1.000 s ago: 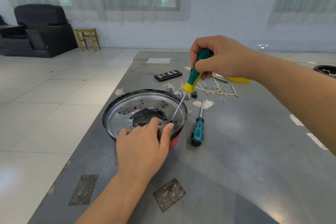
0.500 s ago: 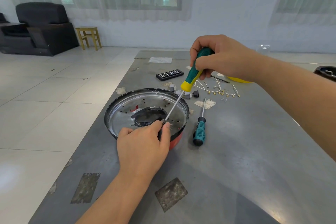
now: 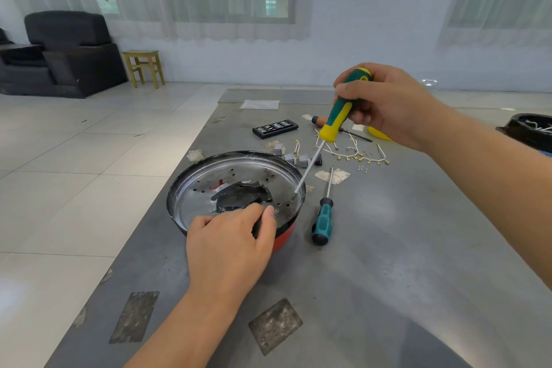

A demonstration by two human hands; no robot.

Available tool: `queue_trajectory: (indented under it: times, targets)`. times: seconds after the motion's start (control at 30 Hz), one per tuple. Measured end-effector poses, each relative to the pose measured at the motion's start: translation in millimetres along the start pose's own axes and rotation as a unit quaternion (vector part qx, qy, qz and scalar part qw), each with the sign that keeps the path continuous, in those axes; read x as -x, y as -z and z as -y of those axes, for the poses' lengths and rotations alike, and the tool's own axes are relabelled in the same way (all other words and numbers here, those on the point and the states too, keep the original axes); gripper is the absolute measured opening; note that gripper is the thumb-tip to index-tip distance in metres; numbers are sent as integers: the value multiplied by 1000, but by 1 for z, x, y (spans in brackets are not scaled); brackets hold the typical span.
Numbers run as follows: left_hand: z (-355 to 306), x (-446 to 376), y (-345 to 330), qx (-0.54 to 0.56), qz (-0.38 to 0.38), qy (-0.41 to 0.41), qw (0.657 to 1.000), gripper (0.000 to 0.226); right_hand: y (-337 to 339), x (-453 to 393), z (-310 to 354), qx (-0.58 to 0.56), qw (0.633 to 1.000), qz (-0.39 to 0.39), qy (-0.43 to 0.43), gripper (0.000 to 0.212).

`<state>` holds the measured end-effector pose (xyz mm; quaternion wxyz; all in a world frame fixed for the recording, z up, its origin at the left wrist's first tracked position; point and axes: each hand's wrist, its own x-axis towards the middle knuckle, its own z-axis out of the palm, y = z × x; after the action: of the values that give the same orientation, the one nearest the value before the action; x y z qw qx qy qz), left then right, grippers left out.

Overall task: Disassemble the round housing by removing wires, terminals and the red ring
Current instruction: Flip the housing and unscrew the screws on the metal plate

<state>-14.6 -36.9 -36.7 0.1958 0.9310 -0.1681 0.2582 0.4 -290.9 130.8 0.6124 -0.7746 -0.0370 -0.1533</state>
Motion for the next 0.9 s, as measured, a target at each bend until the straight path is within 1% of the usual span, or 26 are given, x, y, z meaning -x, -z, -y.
queue_trajectory:
  times: [0.07,0.13,0.2,0.23,0.33,0.47,0.53,0.57,0.63,0.7,0.8,0.9]
  targets:
    - [-1,-2,1,19,-8,-10,1000,49,0,2,-9,14,1000,-18,3,6]
    - [0,-2,2,31,-19,-27,999,48,-3,5,-17,68,997,-28,11,11]
    - [1,-2,1,34,-30,-42,998,47,-8,11,-22,95,995,-26,21,12]
    - [2,-2,0,32,-34,-48,998,47,-10,14,-24,92,995,-13,22,12]
    - [5,-1,-3,31,-50,-68,996,45,-24,27,-26,117,990,74,18,5]
    - [8,-2,-5,29,-72,-87,993,42,-44,39,-39,219,964,144,43,17]
    - [8,-2,-6,26,-83,-90,992,43,-51,44,-46,266,943,183,74,24]
    - [8,-2,-6,23,-87,-91,992,43,-53,46,-49,279,934,204,90,23]
    - [8,-1,-5,13,-89,-95,991,44,-58,49,-56,276,926,238,100,17]
    - [9,-1,-5,10,-88,-101,991,44,-63,51,-62,277,922,251,106,14]
    - [8,-2,-4,12,-87,-109,990,44,-69,53,-69,267,923,244,131,16]
    - [7,-1,-4,18,-108,-115,987,46,-72,54,-74,243,931,233,145,16]
